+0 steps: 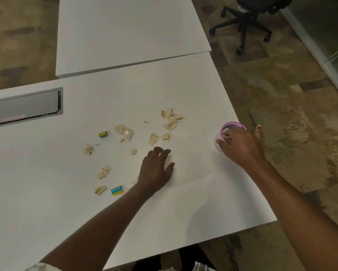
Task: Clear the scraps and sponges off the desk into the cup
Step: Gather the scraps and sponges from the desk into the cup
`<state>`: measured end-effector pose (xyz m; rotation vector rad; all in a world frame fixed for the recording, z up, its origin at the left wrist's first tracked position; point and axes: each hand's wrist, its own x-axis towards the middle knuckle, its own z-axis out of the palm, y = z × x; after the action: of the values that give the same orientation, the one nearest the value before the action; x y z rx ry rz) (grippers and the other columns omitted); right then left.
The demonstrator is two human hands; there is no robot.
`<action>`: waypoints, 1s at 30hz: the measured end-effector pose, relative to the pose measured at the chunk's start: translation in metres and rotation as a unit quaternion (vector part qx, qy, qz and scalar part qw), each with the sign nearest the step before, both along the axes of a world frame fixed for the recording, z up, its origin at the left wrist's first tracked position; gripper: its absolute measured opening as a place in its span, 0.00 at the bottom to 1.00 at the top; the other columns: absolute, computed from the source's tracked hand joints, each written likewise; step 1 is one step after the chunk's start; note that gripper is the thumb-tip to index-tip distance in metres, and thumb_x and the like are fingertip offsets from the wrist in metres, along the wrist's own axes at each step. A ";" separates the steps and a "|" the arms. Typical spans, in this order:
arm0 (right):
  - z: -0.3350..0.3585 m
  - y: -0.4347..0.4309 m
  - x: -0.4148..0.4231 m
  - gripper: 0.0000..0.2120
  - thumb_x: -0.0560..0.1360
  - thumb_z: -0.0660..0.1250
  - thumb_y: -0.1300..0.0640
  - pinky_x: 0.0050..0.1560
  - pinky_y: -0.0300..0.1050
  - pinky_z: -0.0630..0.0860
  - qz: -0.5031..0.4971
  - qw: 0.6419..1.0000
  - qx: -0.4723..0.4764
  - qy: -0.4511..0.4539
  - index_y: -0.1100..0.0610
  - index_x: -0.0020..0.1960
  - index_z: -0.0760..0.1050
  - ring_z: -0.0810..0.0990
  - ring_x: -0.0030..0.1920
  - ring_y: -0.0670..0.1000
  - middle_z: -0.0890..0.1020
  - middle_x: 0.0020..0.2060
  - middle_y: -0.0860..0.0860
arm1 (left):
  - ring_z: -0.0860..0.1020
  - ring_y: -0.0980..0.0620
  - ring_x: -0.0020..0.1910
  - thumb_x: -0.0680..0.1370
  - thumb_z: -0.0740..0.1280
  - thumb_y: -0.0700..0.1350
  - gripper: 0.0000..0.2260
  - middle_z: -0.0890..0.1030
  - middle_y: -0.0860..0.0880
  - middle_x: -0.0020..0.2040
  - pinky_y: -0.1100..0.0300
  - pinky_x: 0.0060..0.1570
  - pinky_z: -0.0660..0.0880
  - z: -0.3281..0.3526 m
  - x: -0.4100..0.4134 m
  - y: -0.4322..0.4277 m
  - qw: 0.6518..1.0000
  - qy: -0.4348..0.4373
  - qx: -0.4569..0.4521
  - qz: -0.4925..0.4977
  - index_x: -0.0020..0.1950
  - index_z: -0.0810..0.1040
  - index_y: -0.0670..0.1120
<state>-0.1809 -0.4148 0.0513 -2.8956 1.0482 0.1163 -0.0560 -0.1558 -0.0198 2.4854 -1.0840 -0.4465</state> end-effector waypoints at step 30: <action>-0.092 0.255 0.029 0.39 0.78 0.62 0.50 0.77 0.54 0.58 0.059 0.965 0.255 0.008 0.63 0.80 0.47 0.42 0.79 0.62 0.41 0.79 0.63 | 0.39 0.48 0.82 0.81 0.48 0.62 0.36 0.39 0.48 0.83 0.47 0.80 0.47 -0.052 -0.006 0.218 0.982 0.044 0.033 0.182 0.83 0.41 0.46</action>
<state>-0.1521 -0.1601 -0.0410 -2.4837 0.7108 0.3585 -0.0615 0.0625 -0.0716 2.6169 -0.5680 -0.4809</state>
